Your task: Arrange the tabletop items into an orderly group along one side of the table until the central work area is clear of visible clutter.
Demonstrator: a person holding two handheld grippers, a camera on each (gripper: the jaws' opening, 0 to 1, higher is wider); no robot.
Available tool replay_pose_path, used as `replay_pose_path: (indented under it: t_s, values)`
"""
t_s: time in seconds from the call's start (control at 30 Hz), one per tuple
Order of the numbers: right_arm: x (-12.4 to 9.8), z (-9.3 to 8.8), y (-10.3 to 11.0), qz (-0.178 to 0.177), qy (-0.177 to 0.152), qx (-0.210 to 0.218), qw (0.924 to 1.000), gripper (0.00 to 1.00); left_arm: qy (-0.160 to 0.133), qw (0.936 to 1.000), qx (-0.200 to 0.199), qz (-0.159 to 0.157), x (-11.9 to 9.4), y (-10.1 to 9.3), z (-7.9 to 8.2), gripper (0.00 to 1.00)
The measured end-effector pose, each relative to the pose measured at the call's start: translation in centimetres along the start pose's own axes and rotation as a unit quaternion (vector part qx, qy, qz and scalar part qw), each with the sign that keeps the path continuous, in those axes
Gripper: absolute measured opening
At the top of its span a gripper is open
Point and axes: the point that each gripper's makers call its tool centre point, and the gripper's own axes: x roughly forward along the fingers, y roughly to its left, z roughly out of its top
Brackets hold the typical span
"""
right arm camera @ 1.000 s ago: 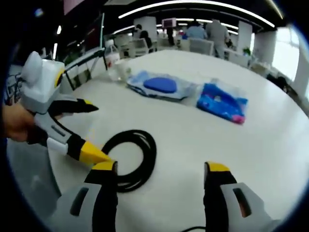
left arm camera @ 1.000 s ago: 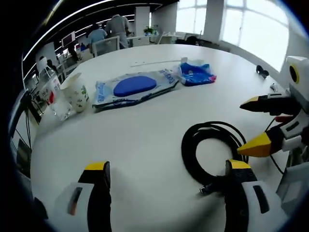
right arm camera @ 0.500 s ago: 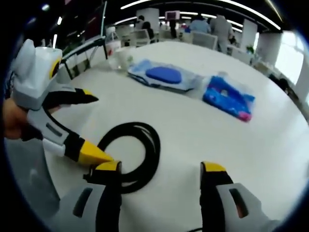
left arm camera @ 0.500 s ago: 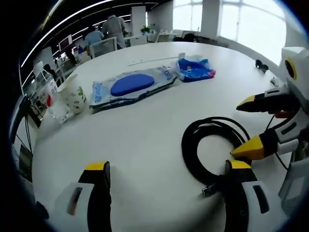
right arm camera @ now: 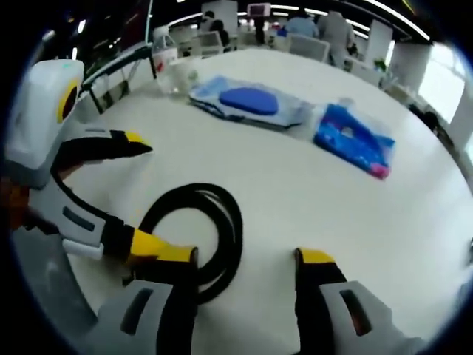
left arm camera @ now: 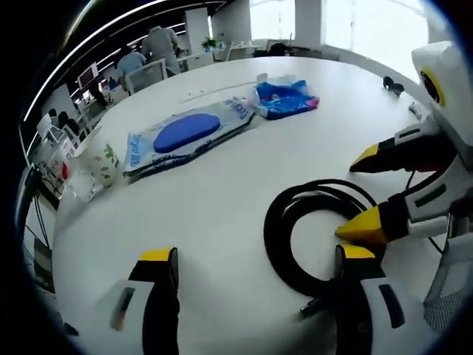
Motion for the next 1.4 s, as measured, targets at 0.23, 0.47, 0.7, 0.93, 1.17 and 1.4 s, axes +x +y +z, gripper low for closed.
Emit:
replay_pose_path:
  t_s: [0.23,0.47,0.7,0.93,1.17,1.4]
  values:
    - [0.1,0.3,1.1,0.007,0.008,-0.015,0.9998,0.34,-0.005,0.9996,0.025,-0.013,-0.1,-1.7,0.6,0.57]
    - [0.1,0.4,1.1,0.001,0.005,-0.008,1.0,0.26,-0.007,0.9993,0.029,-0.021,-0.3,-2.8,0.6,0.4]
    - [0.2,0.5,1.5,-0.007,0.006,-0.017,0.9998,0.17,-0.004,0.999,0.037,-0.025,-0.4,-3.2,0.5,0.18]
    - [0.3,0.3,1.2,-0.018,0.013,-0.006,0.9997,0.11,-0.002,0.9994,0.03,-0.017,-0.4,-2.6,0.5,0.12]
    - [0.3,0.3,1.5,-0.009,0.013,-0.017,0.9997,0.1,0.002,0.9994,0.034,-0.002,-0.4,-2.2,0.5,0.09]
    - [0.2,0.4,1.6,-0.005,0.019,-0.017,0.9997,0.07,0.006,0.9996,0.026,-0.011,-0.5,-2.0,0.5,0.09]
